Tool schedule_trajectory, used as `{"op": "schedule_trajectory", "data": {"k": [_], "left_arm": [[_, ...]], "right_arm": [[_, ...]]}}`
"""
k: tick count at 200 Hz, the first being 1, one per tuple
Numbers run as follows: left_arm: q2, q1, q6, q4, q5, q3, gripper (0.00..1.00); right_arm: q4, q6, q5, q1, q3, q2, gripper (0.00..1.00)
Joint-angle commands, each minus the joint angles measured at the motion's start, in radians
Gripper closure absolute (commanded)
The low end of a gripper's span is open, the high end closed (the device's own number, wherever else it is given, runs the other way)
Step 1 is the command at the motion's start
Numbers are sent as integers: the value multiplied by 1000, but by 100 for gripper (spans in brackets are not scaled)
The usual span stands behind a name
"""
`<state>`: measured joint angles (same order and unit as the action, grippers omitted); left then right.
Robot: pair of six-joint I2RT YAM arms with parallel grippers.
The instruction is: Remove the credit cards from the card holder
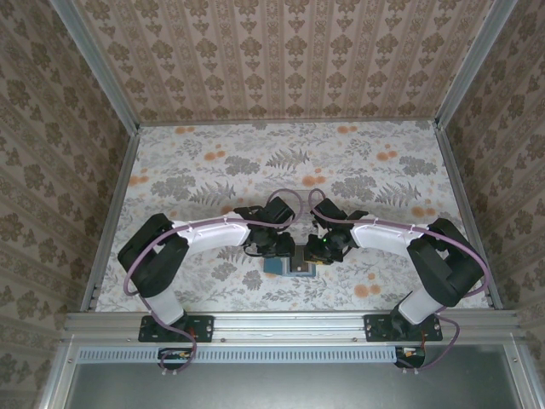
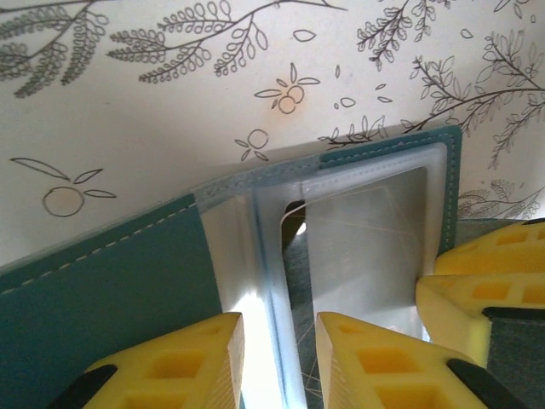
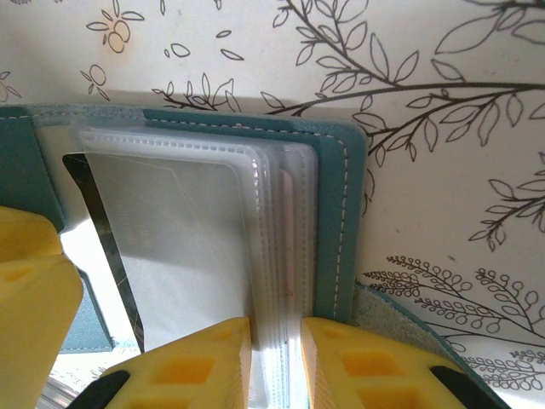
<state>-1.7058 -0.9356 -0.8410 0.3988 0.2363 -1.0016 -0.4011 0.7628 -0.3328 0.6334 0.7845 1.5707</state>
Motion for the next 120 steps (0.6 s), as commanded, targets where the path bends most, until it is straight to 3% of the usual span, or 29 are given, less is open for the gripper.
{"op": "schedule_trajectory", "data": {"k": [1, 43, 75, 120], "left_arm": [[-28, -6, -10, 9, 14, -8, 71], [-72, -19, 5, 74, -5, -45, 71], [-91, -28, 23, 147, -55, -77, 70], [-94, -32, 39, 203, -98, -88, 71]], "right_arm": [[-50, -7, 58, 8, 1, 26, 76], [-57, -7, 61, 7, 4, 23, 76], [-68, -7, 71, 8, 7, 9, 67], [-100, -16, 105, 8, 24, -1, 68]]}}
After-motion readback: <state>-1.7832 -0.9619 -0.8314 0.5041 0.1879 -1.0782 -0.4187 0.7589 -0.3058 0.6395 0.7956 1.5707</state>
